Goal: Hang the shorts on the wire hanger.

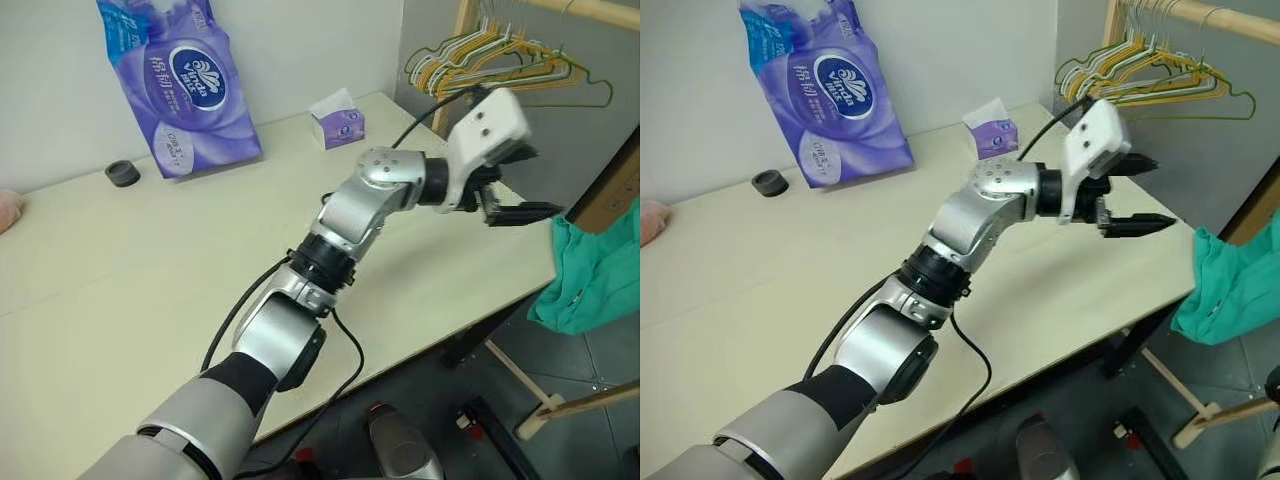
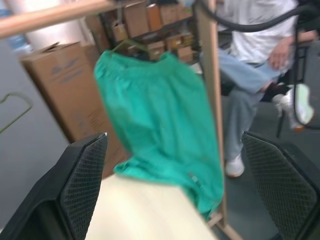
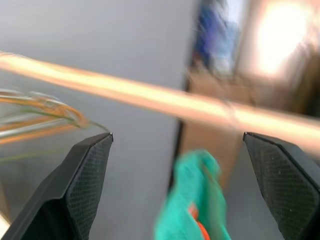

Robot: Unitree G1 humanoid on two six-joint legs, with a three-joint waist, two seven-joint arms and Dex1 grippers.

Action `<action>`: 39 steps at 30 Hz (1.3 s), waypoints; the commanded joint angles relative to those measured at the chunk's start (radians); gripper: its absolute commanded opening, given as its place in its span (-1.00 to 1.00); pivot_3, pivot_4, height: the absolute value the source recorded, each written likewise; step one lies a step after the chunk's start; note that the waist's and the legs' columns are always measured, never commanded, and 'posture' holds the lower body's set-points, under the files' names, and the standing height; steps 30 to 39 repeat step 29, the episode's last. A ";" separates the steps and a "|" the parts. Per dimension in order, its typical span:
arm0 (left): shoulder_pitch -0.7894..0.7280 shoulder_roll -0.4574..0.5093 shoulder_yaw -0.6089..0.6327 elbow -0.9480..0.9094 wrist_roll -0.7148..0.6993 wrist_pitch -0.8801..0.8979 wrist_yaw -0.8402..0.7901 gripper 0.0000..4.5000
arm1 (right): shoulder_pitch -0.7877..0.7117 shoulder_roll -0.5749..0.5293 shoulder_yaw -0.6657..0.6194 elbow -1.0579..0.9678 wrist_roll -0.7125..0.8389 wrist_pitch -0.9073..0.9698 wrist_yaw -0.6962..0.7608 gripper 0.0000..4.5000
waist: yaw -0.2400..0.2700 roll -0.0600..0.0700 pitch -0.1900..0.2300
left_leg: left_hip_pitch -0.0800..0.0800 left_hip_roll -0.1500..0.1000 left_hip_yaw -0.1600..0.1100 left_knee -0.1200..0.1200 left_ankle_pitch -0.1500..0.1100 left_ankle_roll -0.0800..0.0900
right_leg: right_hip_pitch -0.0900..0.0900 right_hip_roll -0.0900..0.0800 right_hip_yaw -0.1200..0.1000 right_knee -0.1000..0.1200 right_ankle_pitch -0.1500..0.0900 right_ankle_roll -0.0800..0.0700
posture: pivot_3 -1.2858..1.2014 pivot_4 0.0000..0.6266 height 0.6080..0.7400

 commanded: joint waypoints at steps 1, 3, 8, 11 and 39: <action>0.144 0.129 0.072 -0.096 0.072 0.045 0.150 1.00 | 0.160 0.128 0.110 -0.201 0.079 -0.143 0.133 0.98 | -0.008 -0.001 -0.004 | 0.001 0.002 -0.001 0.002 -0.001 -0.001 | 0.001 0.002 0.000 0.001 0.000 0.000 | -0.28 -0.64 1.00; 0.268 0.179 0.168 -0.165 0.087 0.106 0.307 1.00 | 0.274 0.226 0.212 -0.290 0.123 -0.200 0.211 0.98 | -0.013 -0.006 -0.009 | 0.001 0.003 -0.003 0.001 0.000 -0.001 | 0.000 0.002 0.000 0.002 0.001 -0.001 | -0.25 -0.67 1.00; 0.560 0.237 0.315 -0.391 0.157 0.139 0.583 1.00 | 0.379 0.426 0.410 -0.257 0.059 -0.397 0.228 0.98 | 0.028 -0.006 -0.009 | -0.005 0.001 -0.009 0.006 0.002 -0.007 | -0.008 0.000 -0.001 0.005 0.005 -0.009 | -0.19 -0.70 1.00; 0.730 0.242 0.370 -0.521 0.229 0.171 0.733 1.00 | 0.394 0.524 0.501 -0.158 0.044 -0.491 0.264 0.98 | 0.083 -0.018 -0.017 | -0.010 0.001 -0.010 0.015 0.001 -0.009 | -0.009 -0.001 -0.002 0.005 0.007 -0.007 | -0.15 -0.72 1.00; 0.938 0.255 0.561 -0.558 0.099 0.098 0.801 1.00 | 0.313 0.710 0.588 0.321 -0.036 -0.809 0.339 0.98 | 0.369 -0.026 -0.022 | -0.004 0.005 -0.023 0.015 0.005 -0.014 | -0.007 0.009 -0.012 0.005 0.020 -0.022 | 0.02 -0.71 1.00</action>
